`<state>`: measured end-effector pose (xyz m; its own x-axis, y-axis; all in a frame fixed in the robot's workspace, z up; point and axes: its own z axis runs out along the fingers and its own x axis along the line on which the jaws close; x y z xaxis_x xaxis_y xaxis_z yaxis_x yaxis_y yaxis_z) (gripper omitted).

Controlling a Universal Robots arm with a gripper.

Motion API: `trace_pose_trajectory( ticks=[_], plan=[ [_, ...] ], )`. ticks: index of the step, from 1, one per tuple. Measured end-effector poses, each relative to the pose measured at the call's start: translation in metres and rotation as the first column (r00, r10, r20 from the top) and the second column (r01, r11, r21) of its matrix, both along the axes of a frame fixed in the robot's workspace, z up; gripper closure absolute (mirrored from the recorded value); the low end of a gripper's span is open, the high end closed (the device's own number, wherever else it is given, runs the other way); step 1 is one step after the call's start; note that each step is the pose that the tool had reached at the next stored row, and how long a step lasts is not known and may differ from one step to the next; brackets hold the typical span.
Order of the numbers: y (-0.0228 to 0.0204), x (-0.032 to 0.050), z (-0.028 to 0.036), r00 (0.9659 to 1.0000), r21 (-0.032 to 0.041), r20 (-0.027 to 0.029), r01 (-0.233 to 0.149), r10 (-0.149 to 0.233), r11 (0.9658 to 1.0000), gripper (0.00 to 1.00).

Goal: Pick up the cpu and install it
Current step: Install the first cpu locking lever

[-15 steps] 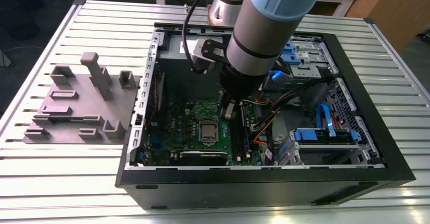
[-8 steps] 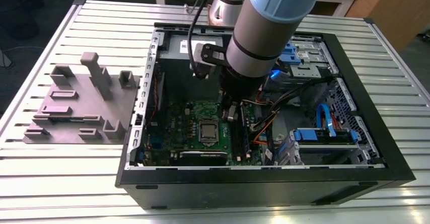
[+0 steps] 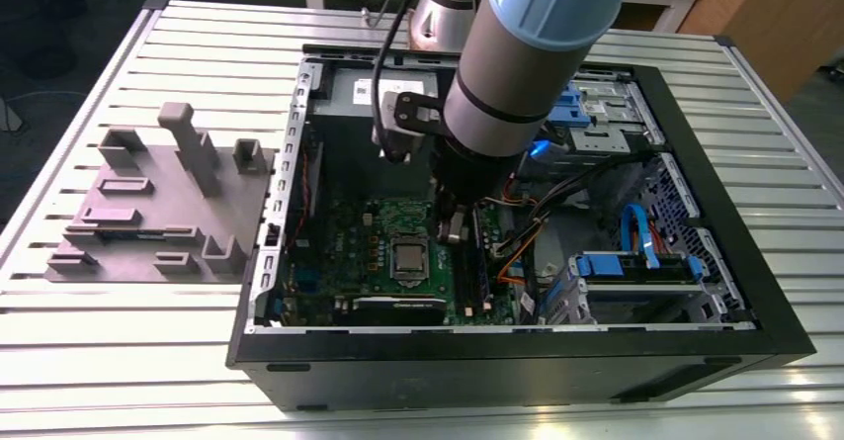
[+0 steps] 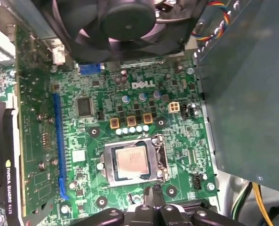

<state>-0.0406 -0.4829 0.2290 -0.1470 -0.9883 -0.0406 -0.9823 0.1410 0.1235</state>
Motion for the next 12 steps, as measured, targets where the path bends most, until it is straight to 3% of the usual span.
trace_pose_trajectory(
  ticks=[4,12],
  plan=[
    [-0.0009,-0.0002,-0.0009,0.9992,-0.0003,-0.0001,-0.039,0.039,0.9992,0.89],
    [-0.0044,-0.0004,-0.0027,0.997,-0.0008,-0.0001,-0.078,0.078,0.997,0.89]
  ],
)
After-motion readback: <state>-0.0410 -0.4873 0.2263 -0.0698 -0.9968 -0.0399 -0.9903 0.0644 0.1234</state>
